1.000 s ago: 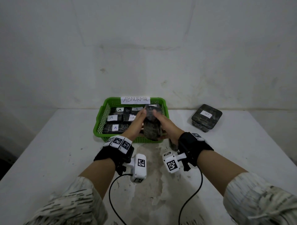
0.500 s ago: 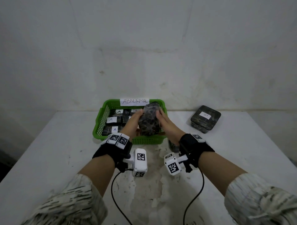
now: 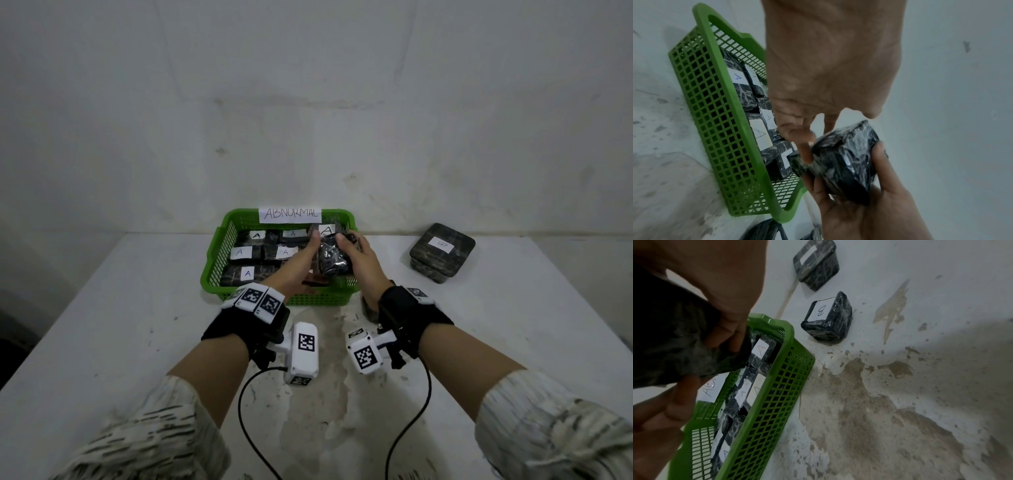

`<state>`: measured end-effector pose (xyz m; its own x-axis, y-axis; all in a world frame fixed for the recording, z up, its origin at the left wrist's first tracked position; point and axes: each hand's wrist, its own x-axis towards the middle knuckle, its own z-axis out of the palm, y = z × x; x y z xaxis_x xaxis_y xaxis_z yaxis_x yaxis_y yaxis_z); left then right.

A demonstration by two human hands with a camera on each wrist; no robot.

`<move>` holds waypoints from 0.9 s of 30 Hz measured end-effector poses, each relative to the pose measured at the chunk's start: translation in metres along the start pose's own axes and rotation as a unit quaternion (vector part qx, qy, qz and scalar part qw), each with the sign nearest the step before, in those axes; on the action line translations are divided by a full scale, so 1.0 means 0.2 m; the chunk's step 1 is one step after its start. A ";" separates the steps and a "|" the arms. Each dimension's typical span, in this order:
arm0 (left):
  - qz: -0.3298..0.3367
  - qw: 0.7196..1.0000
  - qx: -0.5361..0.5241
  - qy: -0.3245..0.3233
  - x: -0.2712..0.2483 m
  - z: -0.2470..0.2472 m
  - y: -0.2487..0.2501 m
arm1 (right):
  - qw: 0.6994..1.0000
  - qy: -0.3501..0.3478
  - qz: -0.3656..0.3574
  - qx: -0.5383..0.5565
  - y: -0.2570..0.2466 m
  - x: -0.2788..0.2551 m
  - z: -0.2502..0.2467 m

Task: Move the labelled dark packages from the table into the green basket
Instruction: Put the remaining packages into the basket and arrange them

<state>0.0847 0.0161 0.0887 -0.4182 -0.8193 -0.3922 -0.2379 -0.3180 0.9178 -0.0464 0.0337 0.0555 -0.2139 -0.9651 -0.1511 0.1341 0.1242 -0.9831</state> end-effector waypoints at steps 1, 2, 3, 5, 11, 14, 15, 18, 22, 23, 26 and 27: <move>0.009 1.000 -0.004 -0.003 0.01 0.00 -0.01 | 1.000 -0.004 0.006 -0.005 0.01 0.01 -0.01; 0.019 1.000 -0.007 -0.001 0.02 -0.01 -0.02 | 1.000 -0.015 0.011 -0.020 0.01 0.02 -0.01; 0.027 1.000 -0.012 0.003 0.03 -0.01 -0.02 | 0.999 -0.028 0.018 -0.034 0.01 0.02 -0.01; 0.039 0.999 -0.015 0.010 0.05 -0.02 -0.02 | 0.997 -0.041 0.030 -0.052 0.02 0.02 -0.02; 0.080 0.996 -0.034 0.010 0.04 -0.04 -0.04 | 0.996 -0.073 0.022 0.056 0.00 -0.03 -0.08; 0.109 0.991 -0.043 0.059 0.06 -0.08 -0.06 | 0.988 -0.098 0.045 0.111 0.00 -0.05 -0.12; 0.118 0.990 -0.027 0.070 0.07 -0.10 -0.07 | 0.984 -0.109 0.060 0.127 0.00 -0.06 -0.13; 0.132 0.988 0.007 0.082 0.06 -0.11 -0.09 | 0.980 -0.135 0.087 0.114 -0.01 -0.07 -0.14; 0.070 0.995 -0.033 0.067 0.01 -0.11 -0.10 | 0.983 -0.119 0.136 0.022 0.06 -0.05 -0.13; 0.046 0.996 -0.015 0.068 -0.01 -0.12 -0.11 | 0.980 -0.129 0.151 0.000 0.08 -0.06 -0.12; -0.052 0.998 0.023 0.036 -0.05 -0.21 -0.19 | 0.957 -0.197 0.208 -0.044 0.13 -0.11 -0.09; -0.087 0.995 0.034 0.017 -0.07 -0.24 -0.22 | 0.950 -0.213 0.222 -0.058 0.15 -0.12 -0.08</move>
<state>0.1429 0.0190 0.0572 -0.3359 -0.7701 -0.5423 -0.3641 -0.4248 0.8288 -0.0517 0.0646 0.0285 0.2529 -0.8141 -0.5228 0.0078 0.5421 -0.8403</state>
